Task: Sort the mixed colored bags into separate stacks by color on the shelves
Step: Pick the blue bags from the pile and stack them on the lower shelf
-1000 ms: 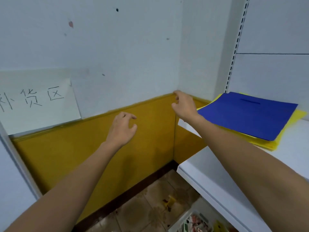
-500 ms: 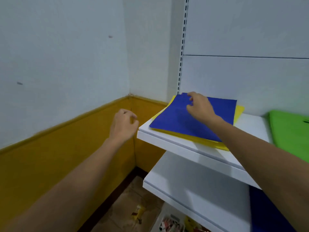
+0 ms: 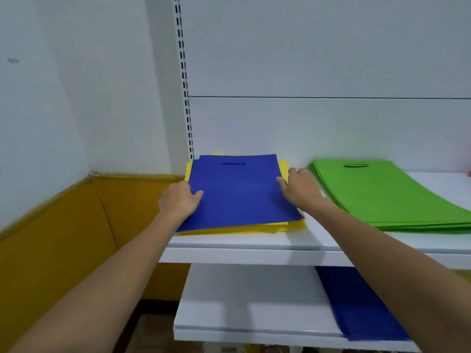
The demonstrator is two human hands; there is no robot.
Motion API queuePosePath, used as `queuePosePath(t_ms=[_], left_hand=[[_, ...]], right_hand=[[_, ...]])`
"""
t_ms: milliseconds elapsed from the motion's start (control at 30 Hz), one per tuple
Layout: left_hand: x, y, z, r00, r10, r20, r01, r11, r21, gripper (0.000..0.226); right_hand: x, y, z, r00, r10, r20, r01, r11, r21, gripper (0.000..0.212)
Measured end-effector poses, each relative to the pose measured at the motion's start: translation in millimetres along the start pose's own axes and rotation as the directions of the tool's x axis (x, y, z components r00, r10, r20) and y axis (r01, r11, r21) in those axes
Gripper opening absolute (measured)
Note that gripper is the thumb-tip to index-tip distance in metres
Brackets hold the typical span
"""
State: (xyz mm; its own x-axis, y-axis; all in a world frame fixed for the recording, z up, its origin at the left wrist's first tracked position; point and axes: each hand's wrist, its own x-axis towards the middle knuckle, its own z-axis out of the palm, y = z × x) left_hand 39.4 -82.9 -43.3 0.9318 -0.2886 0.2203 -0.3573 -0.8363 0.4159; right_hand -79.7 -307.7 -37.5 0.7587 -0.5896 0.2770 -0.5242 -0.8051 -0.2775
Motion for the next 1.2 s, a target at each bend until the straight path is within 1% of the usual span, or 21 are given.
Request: queuePosePath(t_ms=[67,133,167,233,333,433,500,567,667,733,933,1067,1200], left_hand=[[5,4,4,1.0,0.019,-0.01,-0.018,1.0,0.024,0.038],[9,8,8,1.0,-0.007,-0.008,0.007,0.999,0.043,0.042],[10,9,10,1.0,-0.029,-0.001,0.029,0.998,0.051,0.044],[11,11,15,0.999,-0.039,0.005,0.039,0.997,0.063,0.045],[15,8,21,0.999,0.012,-0.052,-0.009,0.999,0.052,0.043],[16,4,25,0.992,0.049,-0.114,-0.051,0.999,-0.016,0.041],[18,2,28,0.981,0.086,-0.175,-0.095,0.995,-0.044,0.04],[20,0,29,0.975,0.097,-0.201,-0.115,0.99,-0.081,0.041],[20,-3,28,0.981,0.044,-0.19,-0.089,0.968,-0.233,0.043],[20,-2,27,0.982,0.026,-0.186,-0.076,0.961,-0.265,0.044],[20,0,27,0.977,0.102,-0.189,-0.116,0.991,-0.068,0.044],[18,2,27,0.981,0.106,-0.161,-0.118,0.991,-0.068,0.045],[17,1,28,0.975,0.113,-0.192,-0.134,0.986,-0.1,0.041]], right_hand=[[-3,-4,5,0.992,0.11,0.067,-0.115,0.991,0.073,0.049],[-4,-8,6,0.982,0.151,0.114,-0.163,0.981,0.101,0.046],[-4,-10,6,0.98,0.161,0.113,-0.172,0.98,0.098,0.044],[0,-14,7,0.978,0.193,0.083,-0.201,0.974,0.107,0.041],[5,-19,18,0.963,0.27,0.013,-0.27,0.953,0.139,0.036],[3,-17,33,0.929,0.359,-0.086,-0.336,0.918,0.209,0.041],[3,-16,36,0.926,0.353,-0.137,-0.324,0.926,0.193,0.037],[3,-16,36,0.932,0.318,-0.172,-0.298,0.945,0.135,0.031],[1,-18,36,0.943,0.231,-0.239,-0.214,0.972,0.095,0.024],[0,-19,36,0.944,0.204,-0.259,-0.184,0.978,0.101,0.02],[-5,-22,33,0.935,0.192,-0.298,-0.181,0.981,0.064,0.019],[-7,-23,33,0.933,0.18,-0.313,-0.175,0.984,0.044,0.015],[-6,-24,35,0.923,0.151,-0.353,-0.131,0.988,0.081,0.011]])
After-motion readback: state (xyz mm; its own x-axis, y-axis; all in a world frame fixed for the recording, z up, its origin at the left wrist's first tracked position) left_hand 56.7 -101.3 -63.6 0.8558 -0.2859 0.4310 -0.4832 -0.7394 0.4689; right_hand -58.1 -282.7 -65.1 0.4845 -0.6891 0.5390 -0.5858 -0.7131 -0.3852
